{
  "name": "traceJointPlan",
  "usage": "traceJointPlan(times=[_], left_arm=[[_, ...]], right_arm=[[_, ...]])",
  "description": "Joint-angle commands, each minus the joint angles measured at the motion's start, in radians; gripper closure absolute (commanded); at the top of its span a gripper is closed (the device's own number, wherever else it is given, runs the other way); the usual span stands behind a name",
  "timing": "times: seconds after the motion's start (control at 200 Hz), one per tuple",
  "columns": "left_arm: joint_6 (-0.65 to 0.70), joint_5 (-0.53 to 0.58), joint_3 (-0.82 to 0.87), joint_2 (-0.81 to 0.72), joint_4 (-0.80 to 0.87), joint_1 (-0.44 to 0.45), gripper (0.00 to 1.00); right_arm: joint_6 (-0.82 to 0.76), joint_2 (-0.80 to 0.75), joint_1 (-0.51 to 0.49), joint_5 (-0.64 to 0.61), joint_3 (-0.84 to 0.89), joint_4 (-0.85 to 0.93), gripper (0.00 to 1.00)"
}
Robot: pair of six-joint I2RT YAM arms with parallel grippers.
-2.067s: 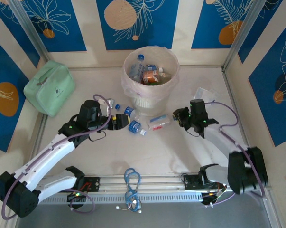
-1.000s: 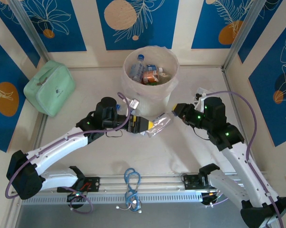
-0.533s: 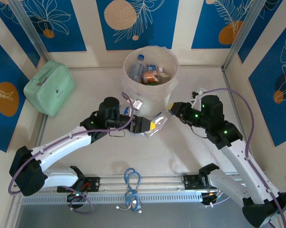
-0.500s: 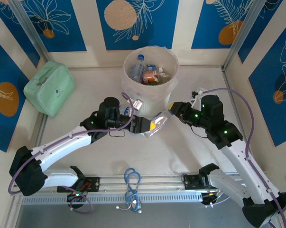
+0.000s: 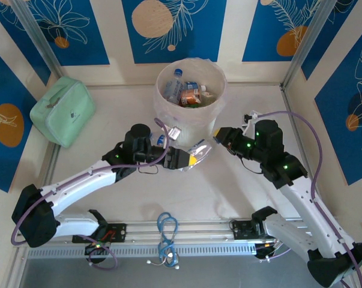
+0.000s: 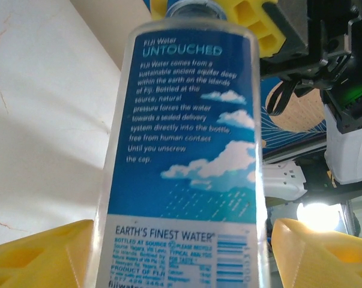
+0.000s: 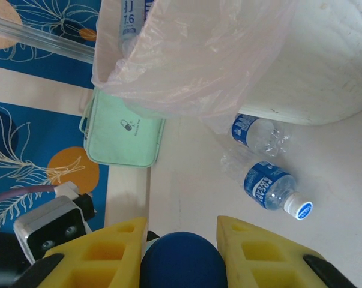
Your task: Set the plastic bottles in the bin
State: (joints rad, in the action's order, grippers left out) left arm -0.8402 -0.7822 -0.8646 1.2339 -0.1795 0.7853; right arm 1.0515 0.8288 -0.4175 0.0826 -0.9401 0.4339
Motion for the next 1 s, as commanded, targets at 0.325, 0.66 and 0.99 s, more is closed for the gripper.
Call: traceJointPlan(times=[0.325, 0.66, 0.99], left_arm=[[-0.01, -0.013, 0.024, -0.018, -0.064, 0.012, 0.31], [0.015, 0.021, 0.016, -0.041, -0.06, 0.01, 0.38], [0.061, 0.08, -0.01, -0.068, -0.008, 0.011, 0.47]], right_arm=[[0.04, -0.01, 0.028, 0.014, 0.015, -0.042, 0.76], [0.045, -0.02, 0.028, 0.01, 0.023, -0.038, 0.74], [0.045, -0.027, 0.029, -0.021, -0.001, 0.008, 0.43]])
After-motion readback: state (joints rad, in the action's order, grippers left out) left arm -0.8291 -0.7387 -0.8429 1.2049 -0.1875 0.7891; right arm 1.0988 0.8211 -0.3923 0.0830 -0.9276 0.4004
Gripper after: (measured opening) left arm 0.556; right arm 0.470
